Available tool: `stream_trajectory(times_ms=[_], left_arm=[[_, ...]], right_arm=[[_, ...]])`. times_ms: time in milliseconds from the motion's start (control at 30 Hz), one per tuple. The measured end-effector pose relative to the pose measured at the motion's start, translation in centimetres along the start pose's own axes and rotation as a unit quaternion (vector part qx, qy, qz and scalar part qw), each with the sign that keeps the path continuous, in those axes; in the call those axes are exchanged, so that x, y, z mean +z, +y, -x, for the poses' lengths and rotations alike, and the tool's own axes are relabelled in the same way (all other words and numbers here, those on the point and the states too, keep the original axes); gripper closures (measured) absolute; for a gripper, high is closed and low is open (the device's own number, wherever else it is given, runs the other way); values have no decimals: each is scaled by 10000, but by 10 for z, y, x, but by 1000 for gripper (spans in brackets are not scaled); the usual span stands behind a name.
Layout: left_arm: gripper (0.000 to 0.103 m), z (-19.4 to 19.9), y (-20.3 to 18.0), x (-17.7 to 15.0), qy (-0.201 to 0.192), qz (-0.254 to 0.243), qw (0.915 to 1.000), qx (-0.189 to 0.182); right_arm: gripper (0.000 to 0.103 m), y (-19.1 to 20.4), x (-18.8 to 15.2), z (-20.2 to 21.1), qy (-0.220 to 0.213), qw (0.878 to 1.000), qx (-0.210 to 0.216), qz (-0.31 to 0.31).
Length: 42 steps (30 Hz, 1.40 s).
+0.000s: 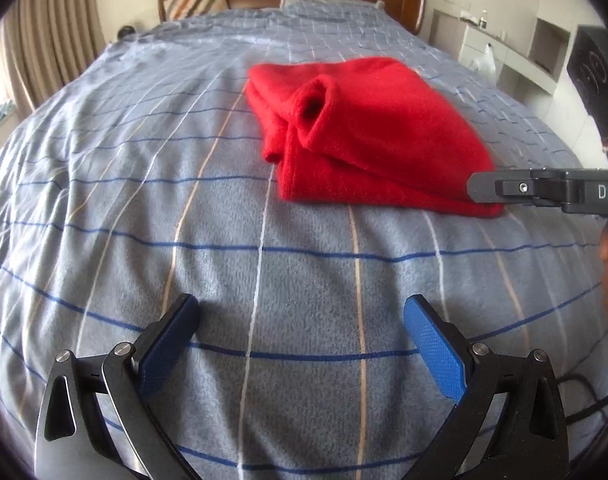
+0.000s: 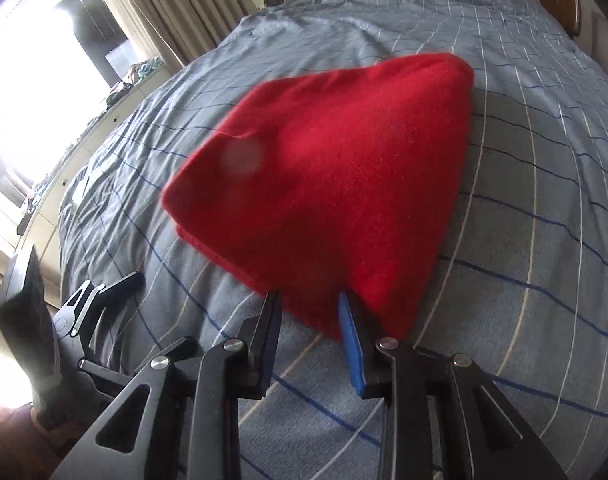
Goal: Fold small clothes
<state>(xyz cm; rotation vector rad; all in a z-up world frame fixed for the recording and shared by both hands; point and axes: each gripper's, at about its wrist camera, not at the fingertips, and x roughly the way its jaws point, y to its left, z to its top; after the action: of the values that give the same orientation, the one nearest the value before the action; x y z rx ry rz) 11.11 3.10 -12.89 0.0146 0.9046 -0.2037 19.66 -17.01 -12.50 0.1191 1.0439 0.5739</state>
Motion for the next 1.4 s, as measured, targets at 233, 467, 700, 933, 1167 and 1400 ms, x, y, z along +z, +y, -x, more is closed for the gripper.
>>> stream_trajectory(times_ms=[233, 467, 700, 933, 1167, 1400], left_arm=[[1, -19, 34, 104, 86, 726, 9931, -914], [1, -100, 53, 128, 882, 1269, 9862, -596], [77, -106, 25, 130, 767, 682, 9920, -740], [76, -30, 3, 163, -217, 418, 9952, -857], [15, -43, 8, 124, 40, 106, 9991, 413], [1, 18, -5, 20, -181, 77, 9976, 660]], right_arm=[[31, -77, 40, 25, -829, 9890, -18, -1223], [31, -139, 70, -49, -684, 9419, 1396, -2978], [72, -54, 93, -60, -589, 9944, -657, -577], [76, -13, 111, 21, -1570, 9831, -910, 241], [20, -100, 75, 32, -858, 9812, -1527, -816], [13, -75, -52, 80, -770, 9789, -1762, -687]])
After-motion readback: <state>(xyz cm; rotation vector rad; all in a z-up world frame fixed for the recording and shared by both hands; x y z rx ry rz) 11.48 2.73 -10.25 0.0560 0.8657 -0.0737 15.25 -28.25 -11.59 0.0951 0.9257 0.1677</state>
